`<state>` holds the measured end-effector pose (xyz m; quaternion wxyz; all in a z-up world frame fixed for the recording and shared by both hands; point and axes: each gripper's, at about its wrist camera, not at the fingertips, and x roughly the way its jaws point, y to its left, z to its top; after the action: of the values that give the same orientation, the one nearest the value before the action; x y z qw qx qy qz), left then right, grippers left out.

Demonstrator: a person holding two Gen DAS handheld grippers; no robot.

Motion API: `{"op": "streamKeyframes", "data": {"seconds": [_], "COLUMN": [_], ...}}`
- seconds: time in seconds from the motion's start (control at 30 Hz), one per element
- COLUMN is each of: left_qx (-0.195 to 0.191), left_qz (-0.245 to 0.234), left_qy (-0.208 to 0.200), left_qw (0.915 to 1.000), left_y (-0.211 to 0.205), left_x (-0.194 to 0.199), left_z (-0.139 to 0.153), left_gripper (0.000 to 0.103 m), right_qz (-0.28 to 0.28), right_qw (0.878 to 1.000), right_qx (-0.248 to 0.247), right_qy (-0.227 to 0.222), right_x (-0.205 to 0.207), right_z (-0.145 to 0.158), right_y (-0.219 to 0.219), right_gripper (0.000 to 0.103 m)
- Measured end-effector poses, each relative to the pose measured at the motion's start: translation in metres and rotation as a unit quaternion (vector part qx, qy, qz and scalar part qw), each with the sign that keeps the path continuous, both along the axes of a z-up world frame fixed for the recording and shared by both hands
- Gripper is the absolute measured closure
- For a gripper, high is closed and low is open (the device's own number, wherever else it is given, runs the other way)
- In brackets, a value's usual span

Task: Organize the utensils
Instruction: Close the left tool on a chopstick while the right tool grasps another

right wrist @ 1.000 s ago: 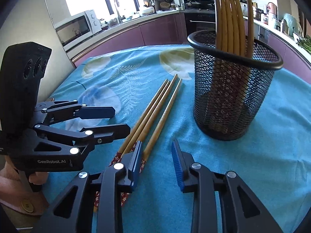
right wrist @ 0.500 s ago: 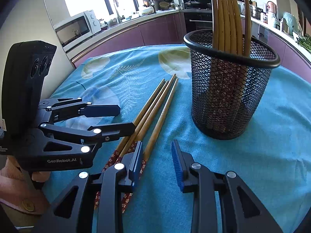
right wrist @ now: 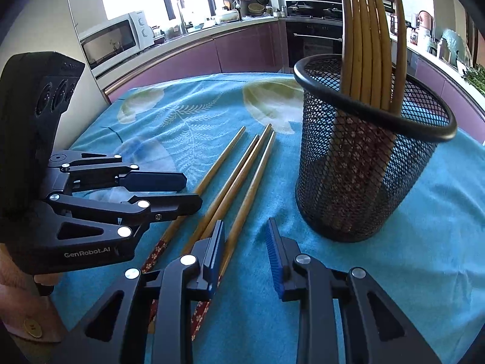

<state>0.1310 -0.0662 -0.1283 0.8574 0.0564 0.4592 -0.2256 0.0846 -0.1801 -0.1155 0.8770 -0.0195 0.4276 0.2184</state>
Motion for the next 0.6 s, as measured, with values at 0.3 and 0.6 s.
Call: {"op": "streamKeyframes", "data": {"seconds": [0.3, 0.6], "left_qx": [-0.016, -0.05], "left_qz": [0.024, 0.038], "left_qy": [0.006, 0.007], "left_qw": [0.9996, 0.998], "left_y": [0.003, 0.013], "left_x": [-0.002, -0.017], "left_z": [0.0, 0.01], "left_gripper": [0.094, 0.095], "right_qz": [-0.019, -0.02], "right_qw": [0.999, 0.997], "right_qx": [0.043, 0.079], "right_qy": [0.017, 0.008], "right_x": [0.004, -0.006], "right_z": [-0.002, 0.007], "right_y": [-0.01, -0.017], "right_gripper": [0.096, 0.098]}}
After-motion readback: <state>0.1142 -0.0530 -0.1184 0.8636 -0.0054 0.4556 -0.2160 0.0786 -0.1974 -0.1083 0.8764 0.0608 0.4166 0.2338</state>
